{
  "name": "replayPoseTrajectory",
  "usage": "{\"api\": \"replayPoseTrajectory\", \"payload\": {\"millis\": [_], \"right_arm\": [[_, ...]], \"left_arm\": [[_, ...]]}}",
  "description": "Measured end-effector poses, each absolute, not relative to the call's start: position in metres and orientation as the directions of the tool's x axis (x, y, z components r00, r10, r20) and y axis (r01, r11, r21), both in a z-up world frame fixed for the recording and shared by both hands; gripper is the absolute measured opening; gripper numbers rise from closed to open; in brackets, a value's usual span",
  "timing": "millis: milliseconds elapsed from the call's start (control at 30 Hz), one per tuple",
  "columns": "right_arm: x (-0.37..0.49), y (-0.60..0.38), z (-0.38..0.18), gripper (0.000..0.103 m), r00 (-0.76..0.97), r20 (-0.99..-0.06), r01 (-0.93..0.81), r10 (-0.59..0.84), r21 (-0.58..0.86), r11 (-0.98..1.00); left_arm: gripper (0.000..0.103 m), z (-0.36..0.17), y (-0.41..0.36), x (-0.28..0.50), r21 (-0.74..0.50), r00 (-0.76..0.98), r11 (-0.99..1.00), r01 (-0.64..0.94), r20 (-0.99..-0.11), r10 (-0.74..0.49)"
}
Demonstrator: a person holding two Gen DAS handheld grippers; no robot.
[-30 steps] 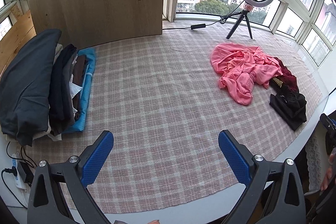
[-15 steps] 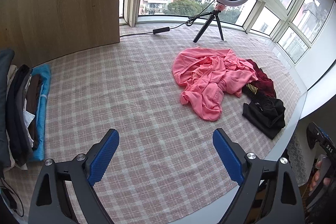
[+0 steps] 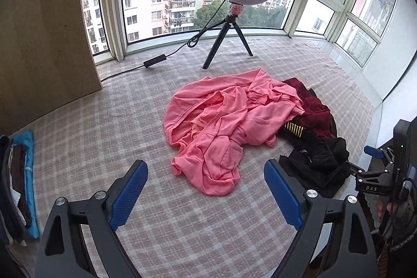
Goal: Fold clothes
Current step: 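Grasp the black shorts with the right tool while the left tool grasps the waistband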
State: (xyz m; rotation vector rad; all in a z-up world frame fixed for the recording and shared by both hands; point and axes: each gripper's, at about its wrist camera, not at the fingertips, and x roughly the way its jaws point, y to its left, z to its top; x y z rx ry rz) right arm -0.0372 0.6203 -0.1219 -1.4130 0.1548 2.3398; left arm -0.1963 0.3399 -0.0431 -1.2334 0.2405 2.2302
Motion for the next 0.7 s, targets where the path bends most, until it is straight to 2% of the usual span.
{"api": "replayPoseTrajectory", "payload": {"millis": [200, 267, 300, 333, 367, 400, 433, 533, 700], "right_arm": [[-0.066, 0.649, -0.177, 0.101, -0.316, -0.922, -0.241, 0.223, -0.149, -0.959], [-0.068, 0.656, -0.188, 0.092, -0.305, -0.942, -0.191, 0.139, -0.082, -0.978], [-0.068, 0.66, -0.191, 0.062, -0.307, -0.948, -0.17, 0.088, -0.036, -0.985], [-0.068, 0.665, -0.191, 0.038, -0.308, -0.951, -0.155, -0.003, 0.054, -0.987], [-0.068, 0.672, -0.188, 0.032, -0.318, -0.947, -0.162, -0.051, 0.107, -0.981], [-0.068, 0.678, -0.181, 0.013, -0.326, -0.943, -0.158, -0.069, 0.126, -0.979], [-0.067, 0.683, -0.174, 0.007, -0.334, -0.939, -0.154, -0.086, 0.144, -0.978], [-0.058, 0.718, -0.137, 0.006, -0.418, -0.889, -0.201, -0.185, 0.29, -0.936], [-0.041, 0.766, -0.039, 0.005, -0.597, -0.793, -0.243, -0.12, 0.322, -0.915]], "left_arm": [[0.09, -0.053, 0.358, -0.199, -0.092, -0.422, -0.865, -0.494, -0.844, 0.331], [0.09, -0.059, 0.361, -0.204, -0.084, -0.422, -0.88, -0.468, -0.854, 0.306], [0.09, -0.063, 0.362, -0.207, -0.079, -0.422, -0.889, -0.452, -0.859, 0.291], [0.09, -0.068, 0.363, -0.21, -0.073, -0.42, -0.897, -0.436, -0.865, 0.275], [0.09, -0.074, 0.363, -0.213, -0.071, -0.415, -0.905, -0.419, -0.872, 0.26], [0.09, -0.081, 0.364, -0.215, -0.071, -0.405, -0.912, -0.404, -0.88, 0.248], [0.09, -0.087, 0.365, -0.216, -0.07, -0.397, -0.916, -0.394, -0.886, 0.239], [0.089, -0.094, 0.368, -0.216, -0.071, -0.385, -0.924, -0.376, -0.895, 0.225], [0.089, -0.078, 0.374, -0.218, -0.074, -0.406, -0.922, -0.381, -0.882, 0.238]]}}
